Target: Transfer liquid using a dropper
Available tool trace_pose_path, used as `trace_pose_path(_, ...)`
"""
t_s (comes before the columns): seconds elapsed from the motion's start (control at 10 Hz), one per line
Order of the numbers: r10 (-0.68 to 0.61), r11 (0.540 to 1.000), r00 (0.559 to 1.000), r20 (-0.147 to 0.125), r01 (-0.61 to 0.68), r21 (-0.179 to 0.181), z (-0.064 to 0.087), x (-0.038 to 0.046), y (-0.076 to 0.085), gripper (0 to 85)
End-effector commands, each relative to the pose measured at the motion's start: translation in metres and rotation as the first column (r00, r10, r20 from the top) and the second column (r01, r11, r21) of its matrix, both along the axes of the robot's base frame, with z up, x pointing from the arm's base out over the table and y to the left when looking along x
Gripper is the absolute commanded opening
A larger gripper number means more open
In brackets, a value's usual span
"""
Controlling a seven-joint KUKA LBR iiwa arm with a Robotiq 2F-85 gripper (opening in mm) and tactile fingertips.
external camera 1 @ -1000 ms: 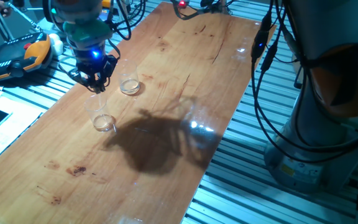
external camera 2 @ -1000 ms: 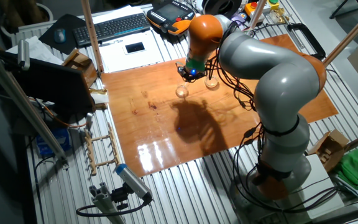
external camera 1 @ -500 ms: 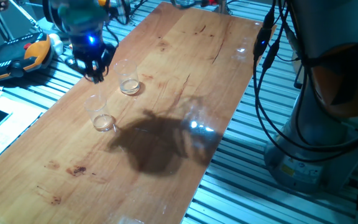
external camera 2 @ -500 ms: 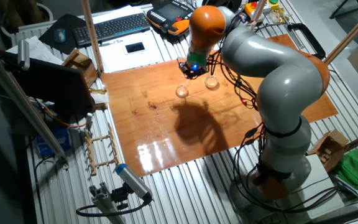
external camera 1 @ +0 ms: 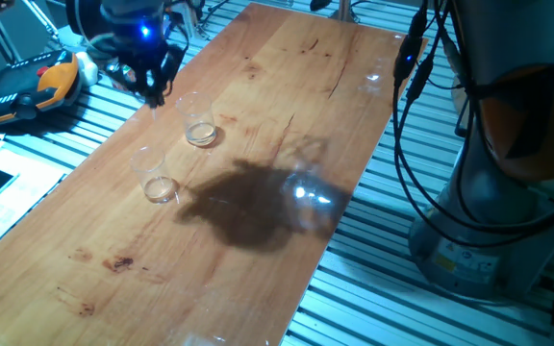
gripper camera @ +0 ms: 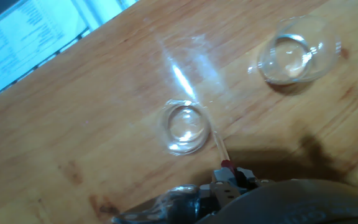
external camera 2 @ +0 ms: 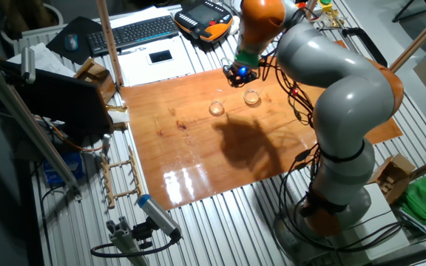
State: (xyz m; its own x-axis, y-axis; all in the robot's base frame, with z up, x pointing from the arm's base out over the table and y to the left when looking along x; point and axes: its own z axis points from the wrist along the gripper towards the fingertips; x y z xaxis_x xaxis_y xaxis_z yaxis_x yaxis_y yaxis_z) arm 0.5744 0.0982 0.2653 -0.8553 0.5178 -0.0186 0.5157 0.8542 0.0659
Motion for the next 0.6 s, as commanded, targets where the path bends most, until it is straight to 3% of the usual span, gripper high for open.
trace_pose_path(0.0,-0.018,1.000,1.000,0.002,0.018,0.000,0.001,0.0005,-0.007,1.0)
trace_pose_path(0.3,-0.093,0.996,0.996,-0.005,0.093,0.016,0.002,0.0035,-0.031,1.0)
trace_pose_path(0.5,-0.142,0.990,0.990,-0.009,0.142,0.007,0.001,0.0060,-0.043,1.0)
